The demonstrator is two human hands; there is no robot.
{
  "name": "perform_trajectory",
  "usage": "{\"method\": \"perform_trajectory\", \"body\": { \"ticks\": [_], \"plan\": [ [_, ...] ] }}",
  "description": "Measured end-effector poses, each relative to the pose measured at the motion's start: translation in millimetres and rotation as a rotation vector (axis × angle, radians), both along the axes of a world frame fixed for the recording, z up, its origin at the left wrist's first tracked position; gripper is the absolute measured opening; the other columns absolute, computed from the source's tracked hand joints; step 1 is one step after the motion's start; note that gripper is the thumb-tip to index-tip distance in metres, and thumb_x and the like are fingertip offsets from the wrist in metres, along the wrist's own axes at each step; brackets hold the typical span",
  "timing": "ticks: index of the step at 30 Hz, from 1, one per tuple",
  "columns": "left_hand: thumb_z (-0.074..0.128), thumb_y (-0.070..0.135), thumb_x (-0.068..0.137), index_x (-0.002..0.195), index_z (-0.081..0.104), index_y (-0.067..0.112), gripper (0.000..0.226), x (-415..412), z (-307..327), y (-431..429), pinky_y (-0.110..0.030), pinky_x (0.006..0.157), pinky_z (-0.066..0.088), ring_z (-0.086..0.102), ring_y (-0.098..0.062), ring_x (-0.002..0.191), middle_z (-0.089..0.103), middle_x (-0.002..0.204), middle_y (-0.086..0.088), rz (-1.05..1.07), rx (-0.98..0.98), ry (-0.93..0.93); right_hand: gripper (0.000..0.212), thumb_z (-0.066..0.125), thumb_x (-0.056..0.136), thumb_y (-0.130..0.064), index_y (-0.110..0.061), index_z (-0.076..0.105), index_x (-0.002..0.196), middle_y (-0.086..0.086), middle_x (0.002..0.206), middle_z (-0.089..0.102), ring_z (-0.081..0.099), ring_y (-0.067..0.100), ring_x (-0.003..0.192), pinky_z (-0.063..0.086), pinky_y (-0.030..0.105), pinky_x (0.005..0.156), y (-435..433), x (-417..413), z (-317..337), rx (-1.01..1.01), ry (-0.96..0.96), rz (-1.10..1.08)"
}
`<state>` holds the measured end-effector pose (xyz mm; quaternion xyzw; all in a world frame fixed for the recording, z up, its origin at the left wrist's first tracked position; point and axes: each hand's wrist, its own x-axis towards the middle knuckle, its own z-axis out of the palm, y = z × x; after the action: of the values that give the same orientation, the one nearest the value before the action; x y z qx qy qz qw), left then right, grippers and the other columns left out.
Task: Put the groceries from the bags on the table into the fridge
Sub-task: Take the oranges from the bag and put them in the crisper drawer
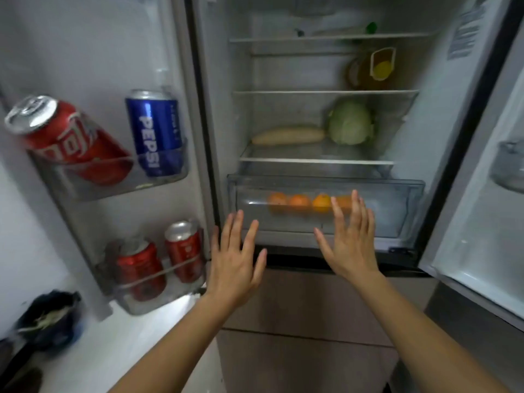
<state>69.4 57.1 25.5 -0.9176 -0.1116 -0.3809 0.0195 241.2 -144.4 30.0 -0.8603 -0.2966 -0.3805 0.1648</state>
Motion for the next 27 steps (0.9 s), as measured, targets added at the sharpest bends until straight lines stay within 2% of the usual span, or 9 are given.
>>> {"method": "perform_trajectory", "body": {
  "ticks": [6, 9, 12, 17, 23, 27],
  "plan": [
    [0.039, 0.046, 0.098, 0.153, 0.033, 0.015, 0.064, -100.0, -27.3, -30.5, -0.055, 0.119, 0.018, 0.011, -0.029, 0.152, 0.017, 0.164, -0.013, 0.293, -0.133, 0.005, 0.08, 0.044, 0.094, -0.057, -0.015, 0.019, 0.158, 0.025, 0.164, -0.001, 0.002, 0.038, 0.154, 0.007, 0.055, 0.123, 26.4, -67.8, -55.7, -0.022, 0.106, 0.31],
    [0.038, 0.048, 0.097, 0.152, 0.034, 0.014, 0.064, -176.9, -40.0, -33.7, -0.058, 0.118, 0.018, 0.012, -0.032, 0.151, 0.018, 0.163, -0.016, 0.42, -0.064, 0.115, 0.08, 0.05, 0.093, -0.054, -0.013, 0.023, 0.156, 0.027, 0.163, 0.005, 0.009, 0.041, 0.153, 0.01, 0.056, 0.123, 51.6, -119.1, -79.8, -0.028, 0.133, 0.455],
    [0.036, 0.048, 0.097, 0.152, 0.034, 0.013, 0.065, -257.8, -26.2, -17.8, -0.06, 0.118, 0.017, 0.012, -0.034, 0.151, 0.018, 0.162, -0.018, 0.627, -0.044, 0.143, 0.078, 0.054, 0.092, -0.05, -0.014, 0.024, 0.154, 0.027, 0.161, 0.009, 0.014, 0.042, 0.151, 0.013, 0.055, 0.122, 88.5, -174.6, -73.5, 0.021, 0.115, 0.631],
    [0.037, 0.046, 0.097, 0.149, 0.036, 0.009, 0.064, -403.4, -6.5, 4.0, -0.065, 0.113, 0.023, 0.019, -0.039, 0.148, 0.023, 0.159, -0.021, 0.944, -0.13, 0.068, 0.078, 0.053, 0.092, -0.05, -0.018, 0.021, 0.155, 0.024, 0.163, 0.009, 0.01, 0.039, 0.153, 0.014, 0.057, 0.121, 156.2, -285.7, -47.3, 0.014, 0.127, 0.897],
    [0.032, 0.05, 0.096, 0.153, 0.03, 0.013, 0.068, -576.2, -26.8, 17.6, -0.062, 0.116, 0.019, 0.011, -0.035, 0.151, 0.016, 0.162, -0.018, 1.178, -0.187, 0.1, 0.077, 0.057, 0.092, -0.048, -0.018, 0.026, 0.156, 0.021, 0.164, 0.009, 0.009, 0.037, 0.153, 0.015, 0.056, 0.121, 242.4, -452.9, -47.0, -0.08, 0.115, 1.164],
    [0.03, 0.051, 0.096, 0.153, 0.03, 0.013, 0.068, -682.3, -36.8, 41.6, -0.062, 0.116, 0.021, 0.016, -0.035, 0.15, 0.019, 0.161, -0.017, 1.27, -0.235, 0.169, 0.078, 0.056, 0.091, -0.051, -0.019, 0.027, 0.156, 0.019, 0.165, 0.009, 0.011, 0.037, 0.152, 0.019, 0.057, 0.12, 297.5, -570.9, -46.2, -0.199, 0.096, 1.272]
  ]
}}
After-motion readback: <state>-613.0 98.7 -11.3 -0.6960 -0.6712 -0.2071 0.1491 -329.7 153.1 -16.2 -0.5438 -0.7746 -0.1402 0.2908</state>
